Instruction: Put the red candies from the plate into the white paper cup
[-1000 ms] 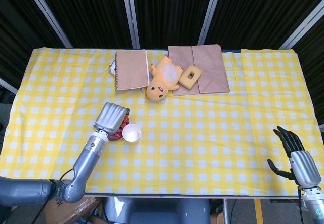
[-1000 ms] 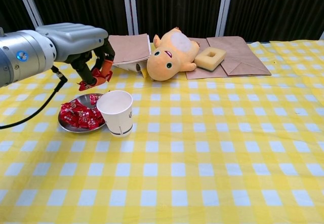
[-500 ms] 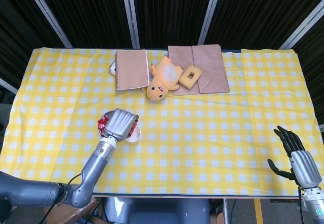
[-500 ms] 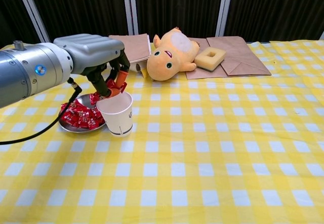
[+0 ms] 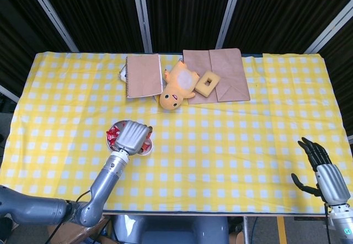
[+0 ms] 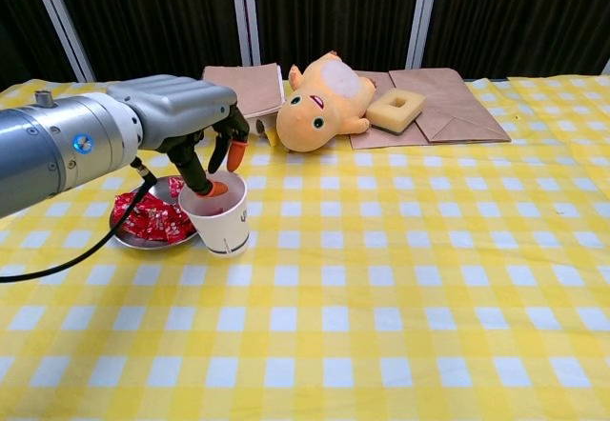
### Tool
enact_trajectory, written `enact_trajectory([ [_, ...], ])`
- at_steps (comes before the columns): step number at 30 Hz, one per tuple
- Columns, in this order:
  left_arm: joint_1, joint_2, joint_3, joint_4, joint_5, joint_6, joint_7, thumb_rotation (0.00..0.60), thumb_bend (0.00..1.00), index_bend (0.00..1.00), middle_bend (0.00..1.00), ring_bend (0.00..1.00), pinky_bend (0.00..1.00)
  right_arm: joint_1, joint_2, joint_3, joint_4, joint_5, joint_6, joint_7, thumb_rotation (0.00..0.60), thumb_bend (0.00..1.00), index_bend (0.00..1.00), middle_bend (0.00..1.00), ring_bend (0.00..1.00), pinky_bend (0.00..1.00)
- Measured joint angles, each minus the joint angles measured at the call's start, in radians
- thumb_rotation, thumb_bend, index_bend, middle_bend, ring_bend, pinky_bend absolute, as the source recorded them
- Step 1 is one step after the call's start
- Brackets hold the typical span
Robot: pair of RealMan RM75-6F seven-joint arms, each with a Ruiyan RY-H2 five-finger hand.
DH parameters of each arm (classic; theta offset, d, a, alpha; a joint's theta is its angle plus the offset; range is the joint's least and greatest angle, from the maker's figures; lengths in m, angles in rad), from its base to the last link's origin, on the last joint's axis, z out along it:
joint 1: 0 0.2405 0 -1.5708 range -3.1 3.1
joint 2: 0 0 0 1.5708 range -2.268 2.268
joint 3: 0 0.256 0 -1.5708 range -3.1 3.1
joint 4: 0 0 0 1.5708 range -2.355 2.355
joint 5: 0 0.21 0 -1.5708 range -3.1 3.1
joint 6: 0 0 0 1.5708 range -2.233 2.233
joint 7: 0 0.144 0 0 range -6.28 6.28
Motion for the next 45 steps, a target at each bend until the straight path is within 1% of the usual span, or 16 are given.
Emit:
enact_trajectory([
  [3,0.0,0.001,-0.001,-0.003,0.001,0.001,-0.004,0.6,0.3,0.46,0.46,0.89,0.93,0.0,0.001,0.001,-0.001,0.001,0.001,0.001,0.6,0.42,0.0,0.0,0.0,0.0],
  [8,0.004,0.009,-0.007,-0.009,0.008,0.008,-0.019,0.6,0.29,0.44,0.44,0.89,0.93,0.0,0.001,0.001,0.001,0.001,0.001,0.002,0.6,0.42,0.0,0.0,0.0,0.0],
  [10,0.008,0.017,-0.011,-0.013,0.012,0.014,-0.029,0.6,0.26,0.41,0.42,0.89,0.93,-0.001,0.001,0.001,0.001,0.002,0.002,0.004,0.6,0.42,0.0,0.0,0.0,0.0],
  [13,0.017,0.039,-0.014,-0.021,0.014,0.02,-0.041,0.6,0.2,0.31,0.35,0.89,0.93,-0.002,0.001,0.002,0.001,0.002,0.004,0.005,0.6,0.42,0.0,0.0,0.0,0.0],
  [15,0.024,0.056,-0.014,-0.023,0.009,0.022,-0.043,0.6,0.19,0.27,0.31,0.89,0.93,-0.002,0.002,0.002,0.001,0.002,0.005,0.006,0.6,0.42,0.0,0.0,0.0,0.0],
  [20,0.044,0.112,0.005,-0.02,-0.047,0.015,-0.037,0.6,0.18,0.26,0.29,0.89,0.93,-0.001,0.0,0.003,0.003,0.002,0.004,0.006,0.6,0.42,0.0,0.0,0.0,0.0],
  [22,0.056,0.134,0.023,-0.013,-0.072,0.0,-0.036,0.6,0.18,0.26,0.29,0.89,0.93,-0.001,0.0,0.003,0.003,0.0,0.006,0.005,0.6,0.42,0.0,0.0,0.0,0.0],
  [25,0.07,0.144,0.048,0.005,-0.087,-0.02,-0.043,0.6,0.18,0.26,0.29,0.89,0.93,-0.001,-0.002,0.003,0.002,-0.003,0.011,0.002,0.6,0.42,0.0,0.0,0.0,0.0],
  [29,0.082,0.135,0.076,0.034,-0.09,-0.041,-0.053,0.6,0.18,0.26,0.29,0.89,0.93,-0.001,-0.003,0.004,0.003,-0.002,0.011,0.001,0.6,0.42,0.0,0.0,0.0,0.0],
  [34,0.089,0.095,0.089,0.079,-0.089,-0.06,-0.067,0.6,0.18,0.26,0.29,0.89,0.93,-0.002,-0.003,0.003,0.004,-0.002,0.012,0.002,0.6,0.42,0.0,0.0,0.0,0.0],
  [40,0.089,0.045,0.076,0.126,-0.088,-0.063,-0.086,0.6,0.18,0.28,0.29,0.89,0.93,-0.003,-0.001,0.003,0.002,-0.001,0.014,0.009,0.6,0.42,0.0,0.0,0.0,0.0],
  [45,0.081,0.016,0.065,0.165,-0.111,-0.071,-0.079,0.6,0.18,0.29,0.3,0.89,0.93,-0.004,0.001,0.002,0.0,-0.003,0.014,0.014,0.6,0.42,0.0,0.0,0.0,0.0],
])
